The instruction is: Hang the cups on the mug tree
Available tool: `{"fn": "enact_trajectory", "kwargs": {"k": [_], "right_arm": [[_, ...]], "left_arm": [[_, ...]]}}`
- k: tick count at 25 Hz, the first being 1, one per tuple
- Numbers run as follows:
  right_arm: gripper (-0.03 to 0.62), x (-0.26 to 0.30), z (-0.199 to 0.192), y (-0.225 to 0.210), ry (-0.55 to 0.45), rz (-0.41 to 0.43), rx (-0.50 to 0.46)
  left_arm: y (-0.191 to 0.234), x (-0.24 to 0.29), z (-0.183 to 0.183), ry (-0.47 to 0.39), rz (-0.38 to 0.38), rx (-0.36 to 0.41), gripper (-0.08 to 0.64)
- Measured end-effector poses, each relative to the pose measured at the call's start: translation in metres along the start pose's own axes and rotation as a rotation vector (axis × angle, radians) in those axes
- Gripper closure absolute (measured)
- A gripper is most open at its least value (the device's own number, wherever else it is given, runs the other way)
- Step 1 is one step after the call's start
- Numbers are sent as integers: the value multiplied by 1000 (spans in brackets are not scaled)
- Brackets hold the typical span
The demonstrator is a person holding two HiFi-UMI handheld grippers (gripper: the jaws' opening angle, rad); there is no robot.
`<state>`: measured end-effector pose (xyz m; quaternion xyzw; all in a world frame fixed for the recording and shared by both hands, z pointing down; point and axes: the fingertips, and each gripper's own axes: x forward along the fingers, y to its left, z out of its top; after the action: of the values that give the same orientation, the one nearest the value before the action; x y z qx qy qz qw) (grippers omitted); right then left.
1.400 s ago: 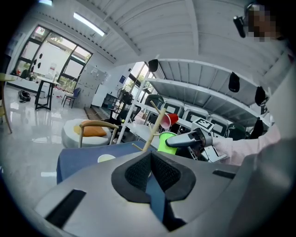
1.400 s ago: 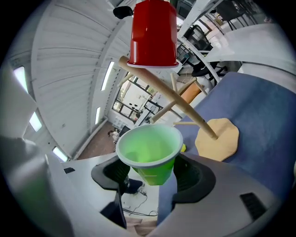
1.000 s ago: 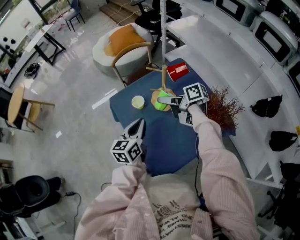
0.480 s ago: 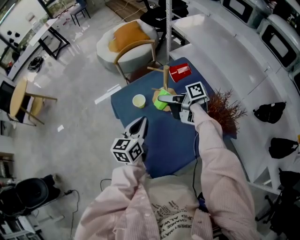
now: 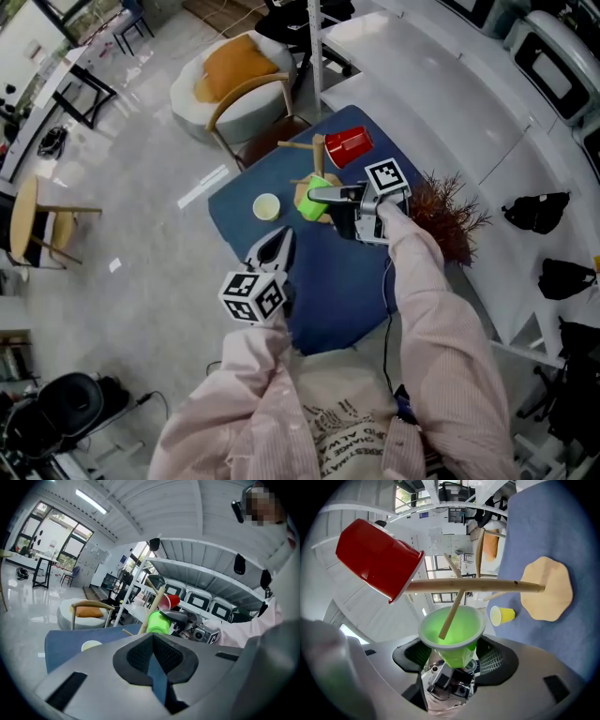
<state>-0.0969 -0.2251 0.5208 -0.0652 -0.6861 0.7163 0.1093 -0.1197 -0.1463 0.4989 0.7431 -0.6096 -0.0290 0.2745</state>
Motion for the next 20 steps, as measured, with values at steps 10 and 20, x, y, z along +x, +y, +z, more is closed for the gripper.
{"fn": "enact_trajectory", "kwargs": {"k": [10, 20], "right_arm": [[304, 1, 13, -2, -37, 61, 66], [304, 3, 18, 1, -1, 134, 115]], "left_arm": [[7, 17, 8, 5, -21, -7, 561], [14, 23, 6, 19, -21, -15, 561]]}}
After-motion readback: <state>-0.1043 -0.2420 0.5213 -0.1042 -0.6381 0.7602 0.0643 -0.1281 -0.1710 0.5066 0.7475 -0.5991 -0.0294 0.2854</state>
